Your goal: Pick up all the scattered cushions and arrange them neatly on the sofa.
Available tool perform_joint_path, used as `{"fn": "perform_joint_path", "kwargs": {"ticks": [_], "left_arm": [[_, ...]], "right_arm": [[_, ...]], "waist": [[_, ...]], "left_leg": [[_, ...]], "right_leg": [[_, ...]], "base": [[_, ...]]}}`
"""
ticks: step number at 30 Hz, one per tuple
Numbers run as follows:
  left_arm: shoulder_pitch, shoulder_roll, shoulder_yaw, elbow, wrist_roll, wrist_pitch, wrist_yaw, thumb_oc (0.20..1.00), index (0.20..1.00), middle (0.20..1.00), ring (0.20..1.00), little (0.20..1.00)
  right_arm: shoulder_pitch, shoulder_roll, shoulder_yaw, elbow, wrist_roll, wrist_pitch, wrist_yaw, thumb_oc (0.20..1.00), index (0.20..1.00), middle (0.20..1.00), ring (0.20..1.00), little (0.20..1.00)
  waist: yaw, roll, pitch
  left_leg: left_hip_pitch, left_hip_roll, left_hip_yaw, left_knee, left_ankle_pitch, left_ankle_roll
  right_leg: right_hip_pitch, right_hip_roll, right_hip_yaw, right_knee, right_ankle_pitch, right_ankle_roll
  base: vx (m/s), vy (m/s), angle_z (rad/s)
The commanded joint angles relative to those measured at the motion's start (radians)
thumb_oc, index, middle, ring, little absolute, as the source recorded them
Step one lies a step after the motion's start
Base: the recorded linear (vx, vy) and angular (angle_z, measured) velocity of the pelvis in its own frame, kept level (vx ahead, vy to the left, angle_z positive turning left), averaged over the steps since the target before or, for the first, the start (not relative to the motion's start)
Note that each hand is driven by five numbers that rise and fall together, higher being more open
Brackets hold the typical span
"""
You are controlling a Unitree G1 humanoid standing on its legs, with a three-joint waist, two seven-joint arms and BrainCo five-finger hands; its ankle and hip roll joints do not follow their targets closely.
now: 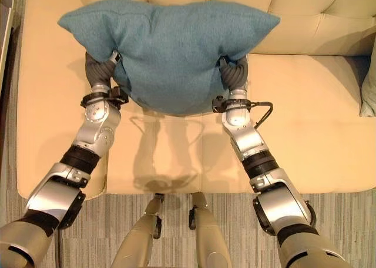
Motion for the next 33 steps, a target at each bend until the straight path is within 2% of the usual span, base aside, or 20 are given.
{"fn": "perform_joint_path", "kwargs": {"ticks": [1,8,10,15,19,21,22,24,28,29,30,31,33], "left_arm": [[-0.145,0.014,-0.091,0.045,0.122,-0.005,-0.023,1.000,1.000,1.000,1.000,1.000],[-0.197,0.083,-0.069,0.147,0.166,0.012,0.020,1.000,1.000,1.000,1.000,1.000],[-0.183,0.127,-0.050,0.171,0.150,0.008,0.011,1.000,1.000,1.000,1.000,1.000],[-0.145,0.170,-0.006,0.208,0.115,0.000,0.006,1.000,1.000,1.000,1.000,1.000],[-0.107,0.250,0.023,0.276,0.083,0.001,-0.035,1.000,1.000,1.000,1.000,1.000],[-0.101,0.261,0.026,0.279,0.081,0.001,-0.040,1.000,1.000,1.000,1.000,1.000],[-0.032,0.283,0.057,0.238,0.077,-0.010,-0.055,1.000,1.000,1.000,1.000,1.000],[0.002,0.287,0.072,0.207,0.078,-0.016,-0.058,1.000,1.000,1.000,1.000,1.000],[0.255,0.242,0.174,-0.001,0.107,-0.029,-0.089,1.000,1.000,1.000,1.000,1.000],[0.255,0.242,0.174,-0.001,0.107,-0.029,-0.089,1.000,1.000,1.000,1.000,1.000],[0.325,0.216,0.201,-0.044,0.122,-0.029,-0.093,1.000,1.000,1.000,1.000,1.000],[0.469,0.163,0.256,-0.133,0.137,-0.027,-0.124,1.000,1.000,1.000,1.000,1.000],[0.615,0.108,0.292,-0.207,0.153,-0.016,-0.155,1.000,1.000,1.000,1.000,1.000]], "right_arm": [[-0.162,0.028,0.085,0.010,-0.098,-0.051,-0.027,1.000,1.000,1.000,1.000,1.000],[-0.268,-0.046,0.097,0.146,-0.121,-0.011,-0.077,1.000,1.000,1.000,1.000,1.000],[-0.320,-0.107,0.117,0.231,-0.083,0.002,-0.059,1.000,1.000,1.000,1.000,1.000],[-0.344,-0.175,0.126,0.322,-0.031,0.004,-0.044,1.000,1.000,1.000,1.000,1.000],[-0.362,-0.295,0.196,0.413,-0.009,0.010,0.024,1.000,1.000,1.000,1.000,1.000],[-0.361,-0.310,0.202,0.419,-0.007,0.009,0.029,1.000,1.000,1.000,1.000,1.000],[-0.314,-0.362,0.207,0.390,-0.021,0.006,0.055,1.000,1.000,1.000,1.000,1.000],[-0.291,-0.378,0.201,0.371,-0.028,0.004,0.063,1.000,1.000,1.000,1.000,1.000],[-0.095,-0.419,0.100,0.218,-0.076,-0.004,0.088,1.000,1.000,1.000,1.000,1.000],[-0.095,-0.419,0.100,0.218,-0.076,-0.004,0.088,1.000,1.000,1.000,1.000,1.000],[-0.018,-0.416,0.046,0.165,-0.092,-0.011,0.089,1.000,1.000,1.000,1.000,1.000],[0.133,-0.401,-0.035,0.081,-0.133,-0.015,0.113,1.000,1.000,1.000,1.000,1.000],[0.313,-0.376,-0.111,0.002,-0.174,-0.019,0.150,1.000,1.000,1.000,1.000,1.000]], "waist": [[0.024,0.025,-0.011],[0.039,0.034,-0.022],[0.051,0.030,-0.035],[0.056,0.028,-0.054],[0.061,0.018,-0.072],[0.060,0.017,-0.075],[0.064,0.011,-0.078],[0.064,0.011,-0.080],[0.068,0.005,-0.081],[0.068,0.005,-0.081],[0.068,0.002,-0.081],[0.067,-0.003,-0.083],[0.070,-0.012,-0.090]], "left_leg": [[-0.008,-0.001,0.000,-0.004,-0.027,-0.048],[-0.049,-0.006,-0.017,-0.004,-0.015,-0.054],[-0.061,-0.006,-0.020,-0.004,-0.016,-0.058],[-0.073,-0.010,-0.031,-0.004,-0.010,-0.062],[-0.065,-0.008,-0.037,-0.004,-0.018,-0.068],[-0.067,-0.010,-0.039,-0.004,-0.013,-0.067],[-0.055,-0.007,-0.043,-0.004,-0.016,-0.067],[-0.049,-0.006,-0.044,-0.004,-0.016,-0.066],[0.011,-0.004,-0.042,-0.004,-0.030,-0.065],[0.011,-0.004,-0.042,-0.004,-0.030,-0.065],[0.035,-0.002,-0.040,-0.004,-0.041,-0.063],[0.074,-0.002,-0.041,-0.004,-0.058,-0.057],[0.120,-0.003,-0.038,-0.004,-0.072,-0.053]], "right_leg": [[0.049,-0.029,-0.009,0.047,-0.115,0.103],[0.017,-0.026,-0.007,0.025,-0.101,0.109],[0.011,-0.022,-0.004,0.015,-0.102,0.109],[0.002,-0.018,-0.007,0.011,-0.100,0.110],[0.011,-0.013,-0.014,0.009,-0.108,0.108],[0.011,-0.014,-0.016,0.007,-0.104,0.109],[0.025,-0.014,-0.022,0.007,-0.108,0.107],[0.031,-0.014,-0.025,0.007,-0.111,0.106],[0.096,-0.011,-0.036,0.010,-0.130,0.101],[0.096,-0.011,-0.036,0.010,-0.130,0.101],[0.120,-0.012,-0.040,0.011,-0.136,0.099],[0.163,-0.013,-0.049,0.011,-0.146,0.097],[0.214,-0.016,-0.061,0.008,-0.156,0.096]], "base": [[0.00,0.000,0.00],[0.03,-0.010,0.00],[0.06,-0.026,0.02],[0.03,-0.013,0.06],[0.04,-0.030,0.08],[0.00,-0.017,0.07],[0.00,0.000,0.00],[0.01,-0.015,0.00],[0.01,-0.004,0.00],[0.00,0.000,0.00],[0.05,-0.030,0.02],[0.06,-0.033,0.05],[0.08,-0.034,0.18]]}}
